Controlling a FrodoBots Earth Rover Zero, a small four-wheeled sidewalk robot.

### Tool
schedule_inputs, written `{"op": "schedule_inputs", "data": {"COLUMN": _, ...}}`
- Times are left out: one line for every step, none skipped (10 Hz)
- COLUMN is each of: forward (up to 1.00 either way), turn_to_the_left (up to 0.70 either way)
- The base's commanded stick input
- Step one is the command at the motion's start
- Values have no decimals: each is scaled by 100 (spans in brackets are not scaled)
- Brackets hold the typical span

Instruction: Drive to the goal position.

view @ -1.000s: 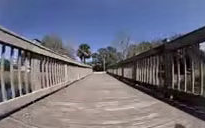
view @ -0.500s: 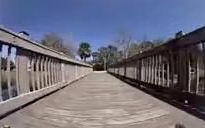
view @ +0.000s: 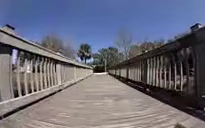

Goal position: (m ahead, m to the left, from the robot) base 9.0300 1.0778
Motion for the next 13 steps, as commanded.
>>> {"op": "schedule_inputs", "data": {"forward": 70, "turn_to_the_left": 0}}
{"op": "schedule_inputs", "data": {"forward": 70, "turn_to_the_left": 0}}
{"op": "schedule_inputs", "data": {"forward": 70, "turn_to_the_left": 0}}
{"op": "schedule_inputs", "data": {"forward": 70, "turn_to_the_left": 0}}
{"op": "schedule_inputs", "data": {"forward": 70, "turn_to_the_left": 0}}
{"op": "schedule_inputs", "data": {"forward": 70, "turn_to_the_left": 0}}
{"op": "schedule_inputs", "data": {"forward": 70, "turn_to_the_left": 0}}
{"op": "schedule_inputs", "data": {"forward": 70, "turn_to_the_left": 0}}
{"op": "schedule_inputs", "data": {"forward": 70, "turn_to_the_left": 0}}
{"op": "schedule_inputs", "data": {"forward": 70, "turn_to_the_left": 0}}
{"op": "schedule_inputs", "data": {"forward": 70, "turn_to_the_left": 0}}
{"op": "schedule_inputs", "data": {"forward": 70, "turn_to_the_left": 0}}
{"op": "schedule_inputs", "data": {"forward": 70, "turn_to_the_left": 0}}
